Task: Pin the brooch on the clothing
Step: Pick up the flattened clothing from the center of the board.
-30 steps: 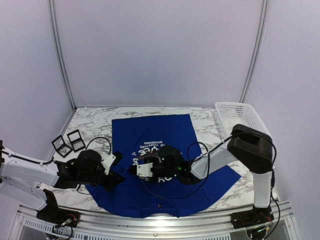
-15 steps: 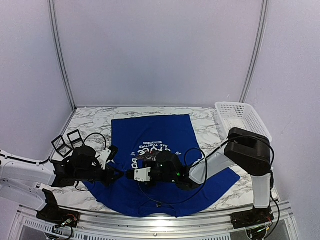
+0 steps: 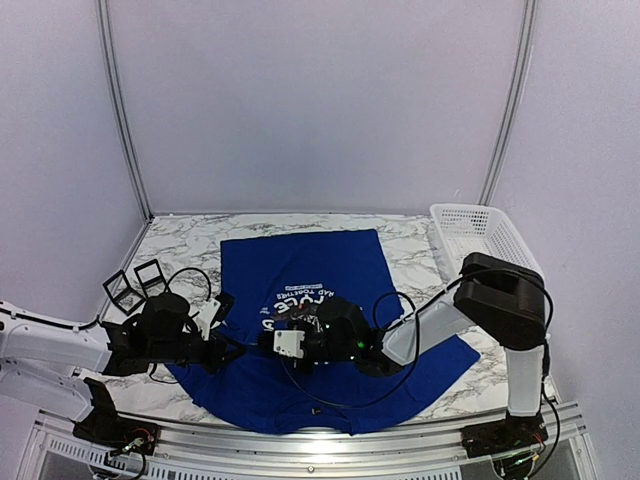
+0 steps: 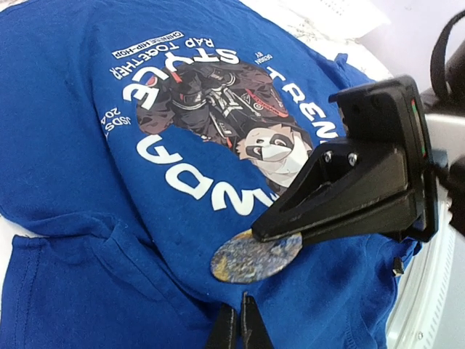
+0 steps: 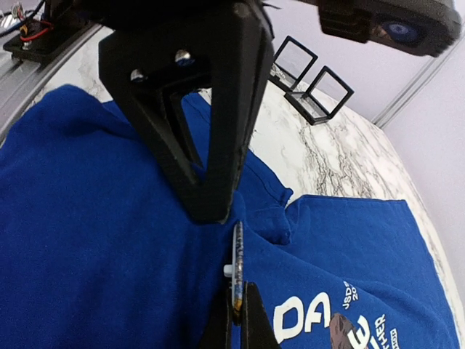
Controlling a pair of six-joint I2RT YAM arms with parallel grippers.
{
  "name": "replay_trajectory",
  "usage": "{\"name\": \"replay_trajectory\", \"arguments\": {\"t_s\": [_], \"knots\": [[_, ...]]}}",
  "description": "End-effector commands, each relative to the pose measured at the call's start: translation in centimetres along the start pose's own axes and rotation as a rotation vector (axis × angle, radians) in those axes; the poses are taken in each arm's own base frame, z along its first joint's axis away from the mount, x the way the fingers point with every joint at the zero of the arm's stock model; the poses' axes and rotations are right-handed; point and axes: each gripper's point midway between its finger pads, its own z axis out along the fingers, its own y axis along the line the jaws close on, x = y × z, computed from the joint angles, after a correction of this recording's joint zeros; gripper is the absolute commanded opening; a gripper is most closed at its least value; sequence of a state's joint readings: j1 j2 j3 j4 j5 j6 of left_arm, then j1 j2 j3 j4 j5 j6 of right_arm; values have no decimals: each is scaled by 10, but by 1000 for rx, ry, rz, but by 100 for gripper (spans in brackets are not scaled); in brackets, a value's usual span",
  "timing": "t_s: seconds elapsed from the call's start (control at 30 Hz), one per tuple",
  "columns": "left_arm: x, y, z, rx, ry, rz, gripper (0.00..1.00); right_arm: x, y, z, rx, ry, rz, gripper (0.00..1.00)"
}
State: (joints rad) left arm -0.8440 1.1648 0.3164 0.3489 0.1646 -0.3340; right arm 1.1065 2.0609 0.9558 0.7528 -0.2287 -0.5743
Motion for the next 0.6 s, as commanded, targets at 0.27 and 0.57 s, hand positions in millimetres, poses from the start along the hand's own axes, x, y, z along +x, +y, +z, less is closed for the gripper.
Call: {"name": "replay_trajectory", "arguments": {"t_s": [0.27, 0.57], "knots": [[-1, 1, 0, 2, -15, 52, 32, -20, -12, -15, -110, -110, 181, 0], [-13, 17, -8, -107, -65, 139, 33, -12, -25, -14, -43, -77, 175, 0]]}}
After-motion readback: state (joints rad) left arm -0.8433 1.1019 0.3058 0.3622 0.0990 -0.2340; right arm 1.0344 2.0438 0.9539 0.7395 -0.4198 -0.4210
